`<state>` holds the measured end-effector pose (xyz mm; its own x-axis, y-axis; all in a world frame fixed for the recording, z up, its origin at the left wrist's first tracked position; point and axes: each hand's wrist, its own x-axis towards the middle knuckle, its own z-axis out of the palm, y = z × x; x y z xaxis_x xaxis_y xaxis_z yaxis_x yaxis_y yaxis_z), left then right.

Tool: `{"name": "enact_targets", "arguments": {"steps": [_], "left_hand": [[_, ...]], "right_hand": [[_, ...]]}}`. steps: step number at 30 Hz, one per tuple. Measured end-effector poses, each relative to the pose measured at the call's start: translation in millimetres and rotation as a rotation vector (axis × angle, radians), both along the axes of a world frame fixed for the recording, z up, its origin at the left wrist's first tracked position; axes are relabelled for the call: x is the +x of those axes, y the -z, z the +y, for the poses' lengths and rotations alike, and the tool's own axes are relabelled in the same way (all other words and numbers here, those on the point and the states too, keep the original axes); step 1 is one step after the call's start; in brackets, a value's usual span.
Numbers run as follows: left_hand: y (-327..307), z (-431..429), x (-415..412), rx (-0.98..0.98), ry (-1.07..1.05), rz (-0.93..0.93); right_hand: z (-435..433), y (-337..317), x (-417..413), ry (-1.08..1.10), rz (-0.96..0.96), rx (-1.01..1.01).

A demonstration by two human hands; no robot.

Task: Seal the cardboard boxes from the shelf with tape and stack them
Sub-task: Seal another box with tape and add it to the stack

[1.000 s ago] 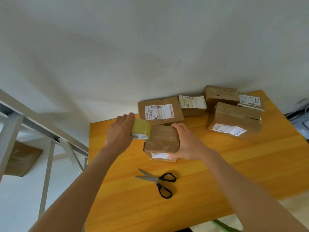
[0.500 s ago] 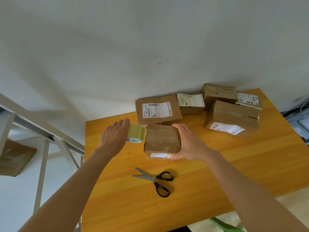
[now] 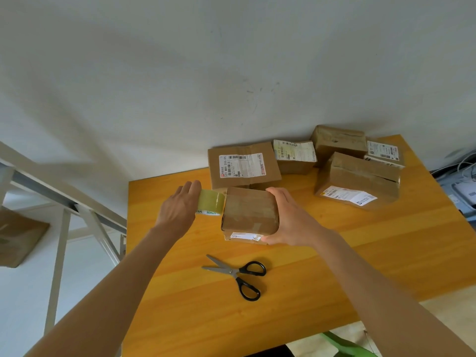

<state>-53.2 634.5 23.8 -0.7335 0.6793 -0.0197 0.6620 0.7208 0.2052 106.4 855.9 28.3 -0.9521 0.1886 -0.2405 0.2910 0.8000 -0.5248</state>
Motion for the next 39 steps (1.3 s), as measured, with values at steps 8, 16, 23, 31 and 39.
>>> {"name": "enact_targets", "arguments": {"steps": [8, 16, 23, 31, 39], "left_hand": [[7, -4, 5, 0.046, -0.007, -0.012], [0, -14, 0, 0.119, 0.075, -0.052], [6, -16, 2, -0.011, 0.091, 0.054], [14, -29, -6, -0.108, 0.109, 0.029], [7, -35, -14, 0.083, 0.200, -0.248]], "right_hand": [[-41, 0, -15, -0.139, 0.028, 0.450], [-69, 1, -42, -0.170, 0.043, 0.522], [-53, -2, -46, -0.212, 0.068, 0.393], [-37, -6, -47, -0.232, 0.010, 0.365], [-31, -2, -40, -0.337, -0.009, 0.549]]}}
